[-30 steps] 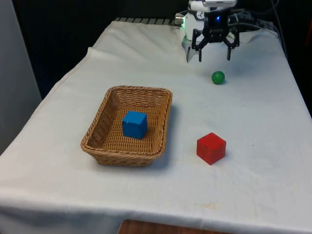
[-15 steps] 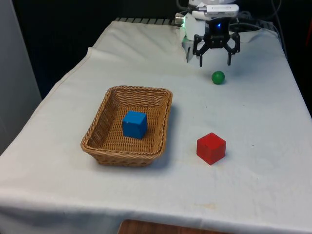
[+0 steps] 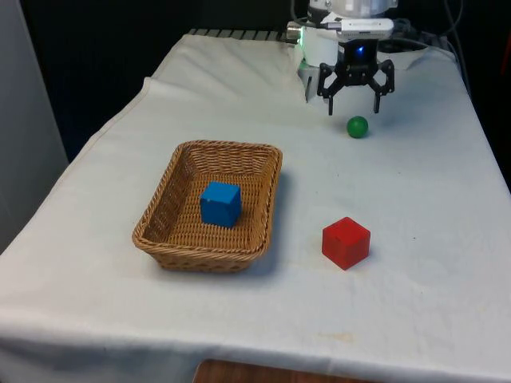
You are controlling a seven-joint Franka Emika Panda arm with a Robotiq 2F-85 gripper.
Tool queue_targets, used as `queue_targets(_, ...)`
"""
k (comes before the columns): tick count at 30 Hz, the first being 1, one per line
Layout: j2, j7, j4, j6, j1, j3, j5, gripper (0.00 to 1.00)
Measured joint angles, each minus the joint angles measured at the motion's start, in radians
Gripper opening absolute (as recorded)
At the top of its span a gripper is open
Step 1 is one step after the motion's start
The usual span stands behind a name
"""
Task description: Place all non-red objects into the basket.
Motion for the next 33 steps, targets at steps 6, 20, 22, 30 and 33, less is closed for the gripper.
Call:
queue_targets(6, 0.026, -0.001, 0.007, 0.014, 0.0, 0.007, 0.009, 1.0)
queue_targets(20, 0.068, -0.006, 0.024, 0.039, 0.0, 0.013, 0.027, 1.0)
queue_targets(22, 0.084, -0.011, 0.034, 0.048, 0.0, 0.014, 0.034, 1.0)
queue_targets(30, 0.11, -0.013, 0.053, 0.058, -0.001, 0.015, 0.04, 1.0)
queue_targets(33, 0.123, -0.013, 0.059, 0.066, -0.001, 0.015, 0.041, 1.0)
